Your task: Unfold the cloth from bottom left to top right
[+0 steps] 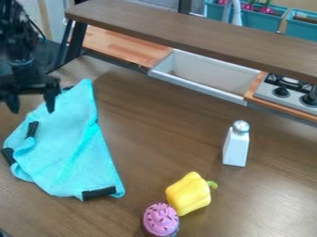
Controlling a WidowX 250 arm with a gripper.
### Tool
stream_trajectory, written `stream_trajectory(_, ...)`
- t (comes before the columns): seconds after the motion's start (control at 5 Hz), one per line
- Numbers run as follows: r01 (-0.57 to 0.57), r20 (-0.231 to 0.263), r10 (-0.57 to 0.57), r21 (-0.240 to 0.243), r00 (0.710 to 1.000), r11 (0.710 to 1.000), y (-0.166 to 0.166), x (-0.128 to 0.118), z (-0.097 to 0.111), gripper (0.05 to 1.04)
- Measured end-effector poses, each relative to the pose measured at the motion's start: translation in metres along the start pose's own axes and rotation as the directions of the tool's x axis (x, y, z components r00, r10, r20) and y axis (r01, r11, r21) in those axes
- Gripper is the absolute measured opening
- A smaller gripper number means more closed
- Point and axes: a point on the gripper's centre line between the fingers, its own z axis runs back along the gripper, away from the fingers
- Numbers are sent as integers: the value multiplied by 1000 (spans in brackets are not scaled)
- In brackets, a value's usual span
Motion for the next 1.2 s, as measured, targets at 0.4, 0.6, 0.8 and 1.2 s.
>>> stream_trajectory(0.4,35,34,-36,37,999,999,14,-3,-14,1000)
stream_trajectory(0.6,33,41,-35,42,999,999,24,-2,-16,999)
stream_trajectory(0.8,40,30,-41,57,999,998,26,-8,-25,999)
stream_trajectory(1.2,25,31,-27,56,999,998,24,-15,-37,999)
